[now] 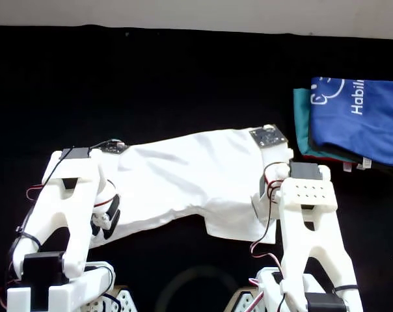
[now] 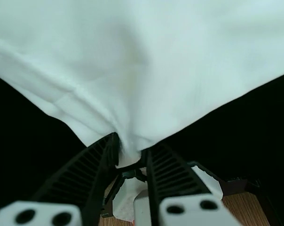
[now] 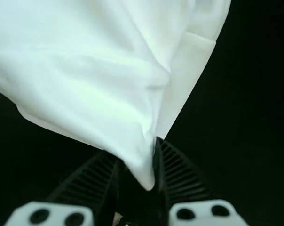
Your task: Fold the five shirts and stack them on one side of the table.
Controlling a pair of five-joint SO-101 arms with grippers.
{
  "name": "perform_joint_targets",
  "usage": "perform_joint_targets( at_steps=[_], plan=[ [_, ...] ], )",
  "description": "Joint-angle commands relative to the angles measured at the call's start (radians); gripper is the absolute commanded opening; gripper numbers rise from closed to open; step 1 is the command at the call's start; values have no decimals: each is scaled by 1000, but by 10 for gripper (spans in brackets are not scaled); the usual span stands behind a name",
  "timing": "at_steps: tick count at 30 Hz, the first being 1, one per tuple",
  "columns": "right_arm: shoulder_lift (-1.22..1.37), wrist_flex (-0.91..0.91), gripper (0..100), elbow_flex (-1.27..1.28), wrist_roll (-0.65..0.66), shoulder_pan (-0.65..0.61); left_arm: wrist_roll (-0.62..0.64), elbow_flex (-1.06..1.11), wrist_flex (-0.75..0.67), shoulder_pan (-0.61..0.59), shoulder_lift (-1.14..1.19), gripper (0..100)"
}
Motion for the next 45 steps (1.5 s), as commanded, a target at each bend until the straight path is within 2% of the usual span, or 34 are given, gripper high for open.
perform_joint_targets(
  at_steps=[1, 7, 12, 14, 15, 17, 18, 20, 23, 28, 36, 45],
  plan=[
    [-31, 54, 241, -31, 8, 8, -6, -50, 43, -1, -33, 171],
    [-31, 220, 243, -294, 3, 8, -8, -308, 212, -97, -33, 171],
    [-18, 234, 242, -524, 0, 10, -8, -581, 302, -156, -30, 171],
    [-5, 176, 232, -561, -2, -1, -3, -619, 282, -163, -22, 163],
    [12, 139, 197, -559, -2, -18, -2, -610, 247, -159, -21, 133],
    [68, 76, 67, -559, -2, -50, 20, -565, 155, -147, 1, 10],
    [107, 54, 2, -562, -2, -71, 48, -547, 117, -142, 27, 7],
    [194, 28, 32, -567, -2, -107, 86, -529, 61, -136, 104, 30],
    [334, -30, 9, -587, -2, -148, 126, -558, 5, -134, 263, 8],
    [545, -111, 5, -691, -2, -186, 141, -713, -6, -136, 541, 8],
    [924, -189, 5, -926, -2, -177, 137, -1156, 31, -153, 883, 8],
    [1270, -188, 5, -1349, 0, -168, 135, -1913, 215, -185, 1339, 8]
  ],
)
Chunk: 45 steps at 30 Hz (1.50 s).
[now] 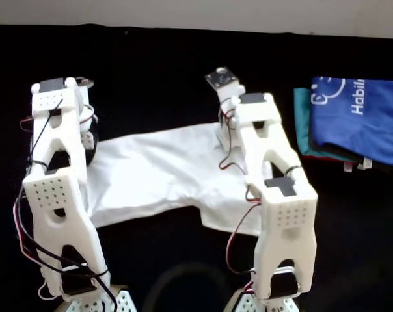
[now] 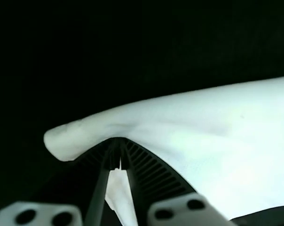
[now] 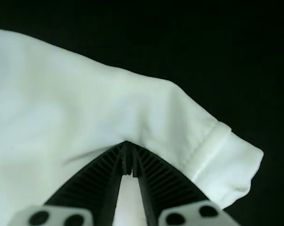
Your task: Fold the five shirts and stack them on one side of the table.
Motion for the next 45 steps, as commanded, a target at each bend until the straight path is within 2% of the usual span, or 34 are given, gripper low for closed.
perform_joint_targets(
  at_steps=[1, 5, 8, 12, 15, 19, 26, 29, 34, 37, 40, 45],
  plan=[
    [102, -15, 5, -213, -2, 13, 2, -395, 31, -15, 170, 8],
    [208, -8, 5, -403, -2, 13, 2, -704, 86, -15, 302, 8],
    [245, 51, 5, -499, -2, 13, 2, -846, 160, -8, 337, 8],
    [245, 203, 5, -641, -2, 1, 3, -848, 178, -4, 303, 8],
    [245, 314, 5, -774, -2, -1, 6, -771, 183, -1, 229, 8],
    [246, 470, 5, -966, -2, -4, 8, -496, 183, 1, 33, 8],
    [246, 648, 5, -1208, -2, -1, 0, 186, 166, 8, -495, 9],
    [243, 650, 5, -1241, -2, 1, -2, 510, 31, 8, -680, 9],
    [159, 653, 5, -1248, -6, -2, 5, 1072, -359, 30, -898, 9],
    [1, 653, 5, -1129, -87, -7, 5, 1297, -562, 30, -987, 9],
    [-199, 653, 5, -866, -106, -36, 2, 1448, -712, 28, -1044, 9],
    [-478, 647, 5, -320, -101, -108, -3, 1527, -704, -4, -1070, 9]
  ],
)
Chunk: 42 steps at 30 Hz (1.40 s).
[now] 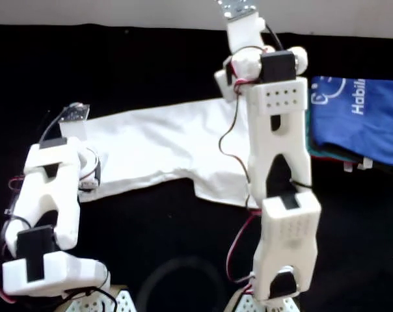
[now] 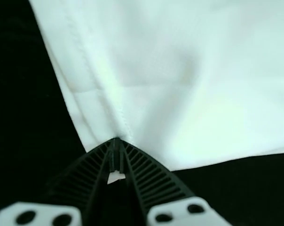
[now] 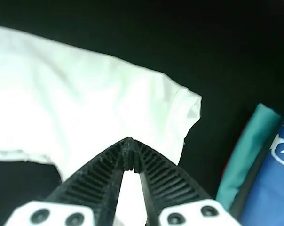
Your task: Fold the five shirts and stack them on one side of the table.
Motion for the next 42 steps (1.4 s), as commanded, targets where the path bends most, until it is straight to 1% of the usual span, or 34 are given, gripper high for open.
perform_joint_targets(
  at_steps=[1, 5, 9, 12, 17, 20, 24, 27, 30, 34, 36, 40, 42],
  plan=[
    [-226, 1, 5, 409, -8, -50, -15, 35, -9, -30, -39, 9],
    [-295, -91, 5, 737, -11, -87, -101, 27, -18, -116, -39, 9],
    [-305, -269, 5, 972, -12, -128, -106, 50, -69, -131, -36, 9],
    [-305, -367, 5, 1096, -11, -159, -106, 65, -69, -116, -36, 9],
    [-303, -452, 5, 1219, -6, -189, -104, 90, -71, -108, -36, 9],
    [-302, -562, 5, 1287, -6, -159, -104, 96, -89, -108, -36, 9],
    [-302, -760, 5, 1331, -6, -50, -104, 96, -89, -108, -36, 9],
    [-303, -831, 5, 1331, -6, 15, -104, 96, -89, -108, -36, 9],
    [-308, -820, 5, 1331, -6, 28, -104, 97, -89, -108, -36, 9],
    [-311, -743, 8, 1328, -6, 5, -104, 97, -89, -108, -36, 9],
    [-311, -661, 40, 1294, -11, -21, -104, 97, -89, -108, -36, 9],
    [-311, -493, 148, 1176, -8, -94, -104, 97, -91, -108, -36, 9],
    [-311, -444, 149, 1124, -11, -133, -104, 97, -91, -108, -36, 9]
  ],
)
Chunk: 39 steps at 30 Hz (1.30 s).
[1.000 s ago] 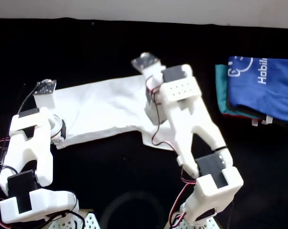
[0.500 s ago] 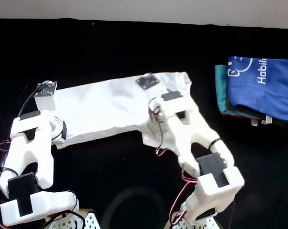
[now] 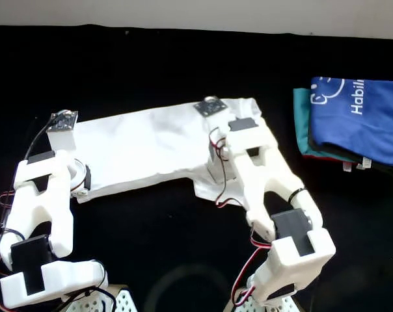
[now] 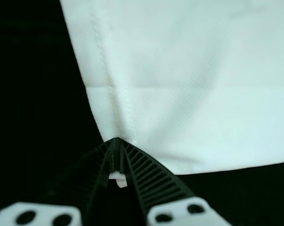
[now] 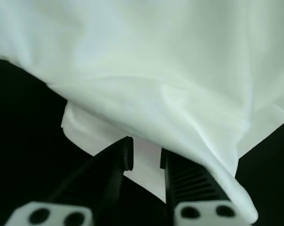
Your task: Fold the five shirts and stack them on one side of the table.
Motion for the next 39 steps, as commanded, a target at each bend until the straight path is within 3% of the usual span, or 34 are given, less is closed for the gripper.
perform_joint_targets(
  at_steps=[1, 8, 18, 26, 30, 39],
  plan=[
    [-61, 91, 145, -116, -9, -70, -6, 4, -8, 5, -2, 9],
    [-21, 58, 137, -99, -9, -143, -6, 4, -8, 5, -2, 9],
    [206, -39, 137, -182, -9, -5, -6, 4, -8, 5, -2, 9],
    [283, -36, 137, -274, -9, 13, -6, 4, -8, 5, -2, 9],
    [283, 5, 3, -303, -9, 13, -6, 4, -8, 5, -2, 9],
    [282, 260, 6, -530, -9, 12, -6, 4, -8, 5, -2, 9]
  ],
)
